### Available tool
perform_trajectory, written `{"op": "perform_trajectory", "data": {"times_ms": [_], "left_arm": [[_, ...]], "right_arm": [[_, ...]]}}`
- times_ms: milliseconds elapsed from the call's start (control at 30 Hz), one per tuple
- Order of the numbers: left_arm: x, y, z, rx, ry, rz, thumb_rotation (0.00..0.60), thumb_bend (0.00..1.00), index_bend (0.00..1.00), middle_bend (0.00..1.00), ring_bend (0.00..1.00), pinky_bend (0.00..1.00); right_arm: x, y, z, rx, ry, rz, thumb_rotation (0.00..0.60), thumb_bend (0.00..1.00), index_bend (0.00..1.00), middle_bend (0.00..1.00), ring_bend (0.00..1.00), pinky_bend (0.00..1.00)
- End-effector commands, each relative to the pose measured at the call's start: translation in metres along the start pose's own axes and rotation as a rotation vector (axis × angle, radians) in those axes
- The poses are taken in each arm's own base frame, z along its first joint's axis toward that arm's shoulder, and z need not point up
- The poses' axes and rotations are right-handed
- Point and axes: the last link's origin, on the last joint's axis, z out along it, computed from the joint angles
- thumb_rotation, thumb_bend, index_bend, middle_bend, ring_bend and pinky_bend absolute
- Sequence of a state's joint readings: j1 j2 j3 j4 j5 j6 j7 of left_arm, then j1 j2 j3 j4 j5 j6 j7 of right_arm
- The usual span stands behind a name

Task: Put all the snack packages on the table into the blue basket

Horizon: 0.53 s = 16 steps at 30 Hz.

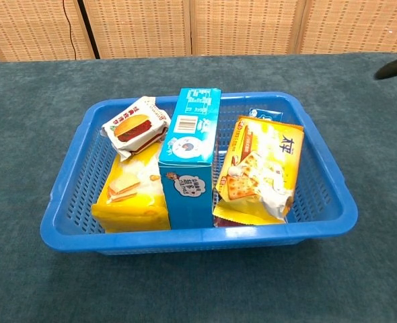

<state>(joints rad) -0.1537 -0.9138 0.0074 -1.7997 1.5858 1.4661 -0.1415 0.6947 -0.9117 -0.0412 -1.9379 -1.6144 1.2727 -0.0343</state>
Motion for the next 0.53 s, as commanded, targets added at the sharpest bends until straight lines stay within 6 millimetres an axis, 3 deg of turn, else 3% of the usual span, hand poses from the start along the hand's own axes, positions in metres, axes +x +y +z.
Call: {"op": "perform_trajectory", "data": {"times_ms": [33, 200, 433, 533], "left_arm": [[-0.004, -0.002, -0.008, 0.048, 0.026, 0.034, 0.600, 0.00, 0.00, 0.00, 0.00, 0.00], [-0.015, -0.007, -0.022, 0.096, 0.074, 0.074, 0.600, 0.00, 0.00, 0.00, 0.00, 0.00], [-0.018, -0.012, -0.034, 0.124, 0.094, 0.092, 0.600, 0.00, 0.00, 0.00, 0.00, 0.00], [-0.018, -0.011, -0.036, 0.126, 0.091, 0.098, 0.600, 0.00, 0.00, 0.00, 0.00, 0.00]], "right_arm": [[-0.005, 0.041, -0.039, -0.203, -0.013, -0.008, 0.600, 0.00, 0.00, 0.00, 0.00, 0.08], [-0.036, 0.088, -0.091, -0.418, -0.014, -0.014, 0.600, 0.00, 0.00, 0.00, 0.00, 0.04], [-0.070, 0.104, -0.135, -0.548, 0.039, 0.056, 0.600, 0.00, 0.00, 0.00, 0.00, 0.02], [-0.074, 0.108, -0.144, -0.579, 0.072, 0.080, 0.600, 0.00, 0.00, 0.00, 0.00, 0.01]]}}
